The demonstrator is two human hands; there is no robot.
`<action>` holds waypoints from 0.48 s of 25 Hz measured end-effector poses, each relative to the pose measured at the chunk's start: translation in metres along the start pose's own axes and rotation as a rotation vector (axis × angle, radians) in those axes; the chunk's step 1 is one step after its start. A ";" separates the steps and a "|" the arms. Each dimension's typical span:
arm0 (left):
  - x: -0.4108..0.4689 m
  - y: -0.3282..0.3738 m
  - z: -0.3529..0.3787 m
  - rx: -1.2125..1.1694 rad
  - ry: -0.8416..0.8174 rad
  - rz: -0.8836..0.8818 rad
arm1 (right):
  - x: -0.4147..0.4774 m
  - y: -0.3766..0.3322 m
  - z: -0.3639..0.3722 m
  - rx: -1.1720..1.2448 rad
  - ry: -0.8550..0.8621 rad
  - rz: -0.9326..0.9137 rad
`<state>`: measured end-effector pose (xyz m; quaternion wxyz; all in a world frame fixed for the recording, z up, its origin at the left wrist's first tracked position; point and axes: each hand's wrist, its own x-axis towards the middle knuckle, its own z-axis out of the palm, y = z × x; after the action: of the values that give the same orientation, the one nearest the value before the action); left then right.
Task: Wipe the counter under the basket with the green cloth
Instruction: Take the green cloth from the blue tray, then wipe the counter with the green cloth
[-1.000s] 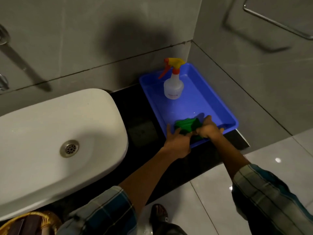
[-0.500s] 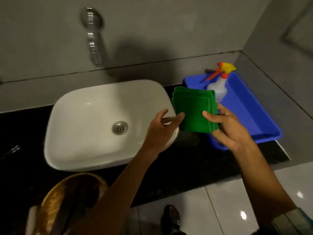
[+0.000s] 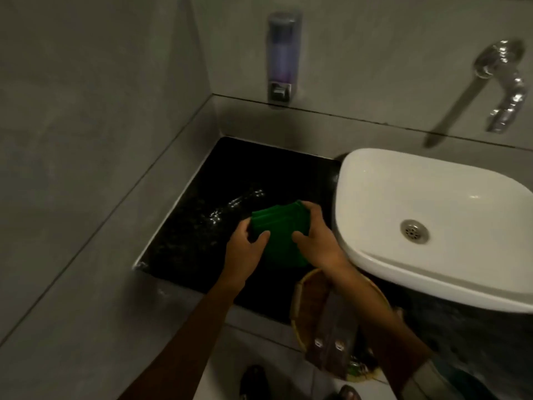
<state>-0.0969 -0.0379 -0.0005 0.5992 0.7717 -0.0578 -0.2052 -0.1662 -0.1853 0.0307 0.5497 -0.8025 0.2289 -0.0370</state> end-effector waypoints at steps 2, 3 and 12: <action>0.022 -0.018 -0.024 0.063 -0.001 0.015 | 0.027 0.006 0.033 -0.050 -0.032 0.041; 0.031 -0.026 -0.032 0.110 -0.009 0.036 | 0.041 0.012 0.041 -0.054 -0.032 0.085; 0.062 -0.128 -0.123 1.059 0.199 0.116 | 0.092 0.065 0.128 -0.890 -0.127 -0.133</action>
<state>-0.0135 0.0871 -0.1127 0.1413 0.9793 -0.1390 -0.0406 -0.0661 -0.1312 -0.0957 0.1607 -0.9743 0.1364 0.0788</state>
